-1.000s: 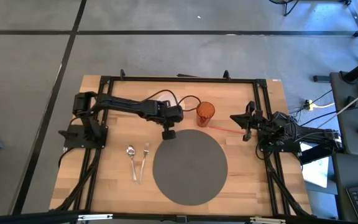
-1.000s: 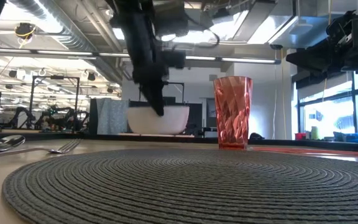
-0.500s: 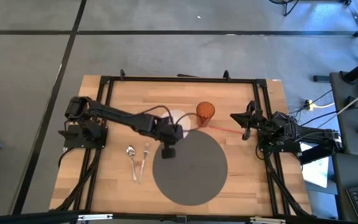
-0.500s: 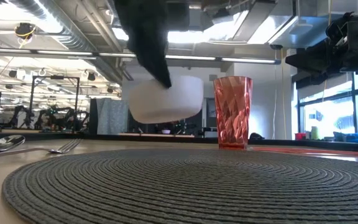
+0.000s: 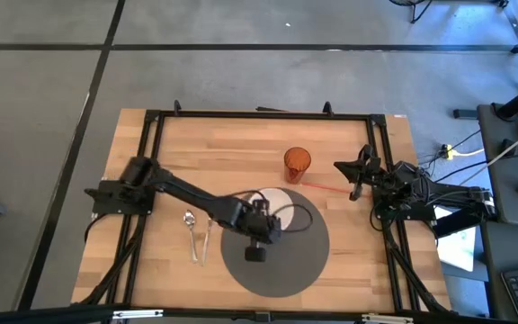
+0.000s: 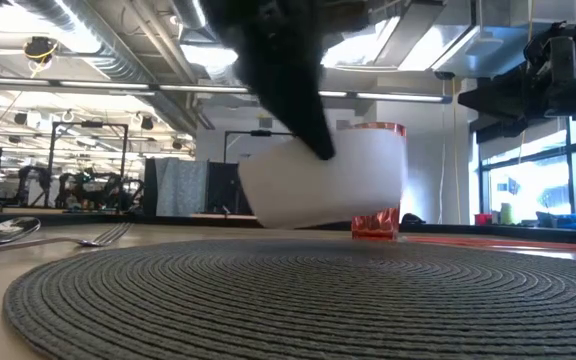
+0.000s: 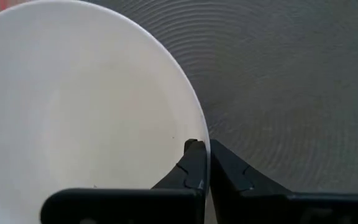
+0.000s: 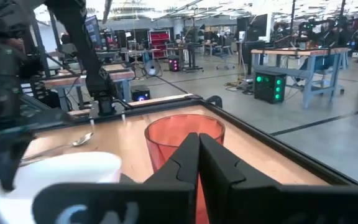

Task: Pick & Place Utensil
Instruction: Put the white bowl to the center of the gray mat

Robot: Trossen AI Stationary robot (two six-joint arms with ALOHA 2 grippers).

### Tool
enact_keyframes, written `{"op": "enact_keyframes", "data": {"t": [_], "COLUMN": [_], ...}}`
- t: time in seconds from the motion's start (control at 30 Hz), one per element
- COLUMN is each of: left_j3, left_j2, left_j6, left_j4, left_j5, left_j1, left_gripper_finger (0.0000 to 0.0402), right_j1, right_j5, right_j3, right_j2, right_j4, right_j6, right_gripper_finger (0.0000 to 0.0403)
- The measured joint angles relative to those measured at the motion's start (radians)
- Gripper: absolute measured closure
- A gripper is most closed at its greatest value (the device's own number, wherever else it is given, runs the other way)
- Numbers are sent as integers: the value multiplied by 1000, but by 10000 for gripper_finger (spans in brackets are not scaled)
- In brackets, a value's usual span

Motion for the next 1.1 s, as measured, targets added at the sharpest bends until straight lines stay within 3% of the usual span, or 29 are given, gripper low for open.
{"op": "enact_keyframes", "data": {"t": [0.3, 0.87, 1.1], "left_j3": [237, 243, 243], "left_j2": [153, 191, 197], "left_j6": [89, 11, -31], "left_j4": [-101, -112, -107], "left_j5": [103, 180, 191], "left_j1": [-17, -63, -63], "left_gripper_finger": [398, 396, 356], "right_j1": [0, 0, 0], "right_j5": [0, -11, -27], "right_j3": [0, 0, 0], "right_j2": [0, 0, 0], "right_j4": [-4, -26, -27], "right_j6": [-1, 11, 25], "right_gripper_finger": [392, 392, 392]}}
